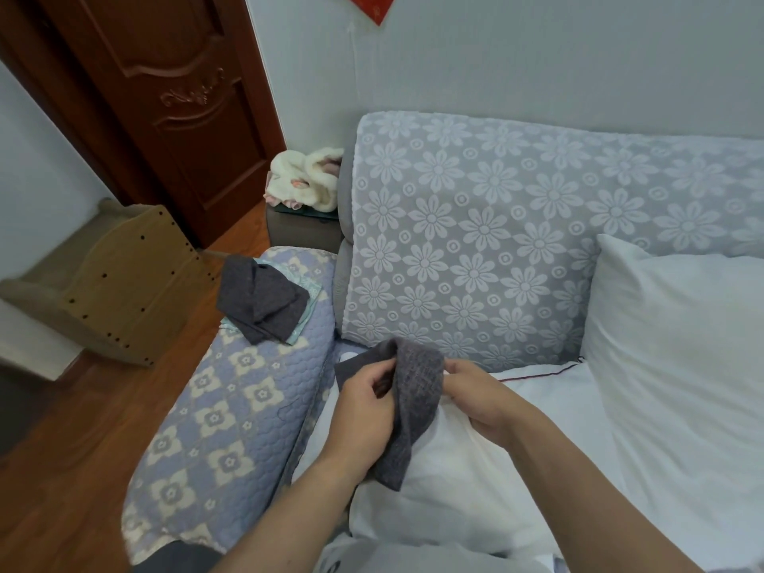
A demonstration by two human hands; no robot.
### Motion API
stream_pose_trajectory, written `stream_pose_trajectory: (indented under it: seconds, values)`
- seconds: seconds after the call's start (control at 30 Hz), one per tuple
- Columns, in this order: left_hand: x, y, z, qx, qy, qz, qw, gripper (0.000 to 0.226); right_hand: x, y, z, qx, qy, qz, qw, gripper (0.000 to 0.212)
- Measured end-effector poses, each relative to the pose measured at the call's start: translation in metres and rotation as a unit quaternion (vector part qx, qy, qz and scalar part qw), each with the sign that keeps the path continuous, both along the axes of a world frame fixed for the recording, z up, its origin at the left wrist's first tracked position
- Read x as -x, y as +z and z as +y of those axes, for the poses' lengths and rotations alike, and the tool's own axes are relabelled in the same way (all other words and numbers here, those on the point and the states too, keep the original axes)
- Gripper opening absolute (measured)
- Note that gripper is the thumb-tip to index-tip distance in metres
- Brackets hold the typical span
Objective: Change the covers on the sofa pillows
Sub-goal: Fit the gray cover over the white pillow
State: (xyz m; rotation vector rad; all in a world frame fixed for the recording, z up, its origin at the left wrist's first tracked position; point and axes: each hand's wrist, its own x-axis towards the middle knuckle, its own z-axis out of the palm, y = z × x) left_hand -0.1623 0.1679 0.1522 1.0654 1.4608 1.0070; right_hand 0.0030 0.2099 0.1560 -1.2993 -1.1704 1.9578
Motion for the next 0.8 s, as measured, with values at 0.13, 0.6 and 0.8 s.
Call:
stream_pose_trajectory:
  seconds: [0.13,0.6,0.8]
  values:
    - [0.002,0.001,0.005,0.028,0.006,-0.033,0.999,0.036,0.006,0.002,-0.003,0.019,-0.015,0.012,1.0,0.023]
    - [-0.004,-0.011,0.004,0.033,0.022,-0.051,0.998,0.041,0.003,0.008,-0.002,0.028,-0.022,0.037,0.999,0.028]
    - [-0.002,-0.011,0.009,0.017,0.005,-0.021,1.0,0.04,0.005,0.009,0.001,0.068,-0.037,0.066,0.995,0.033]
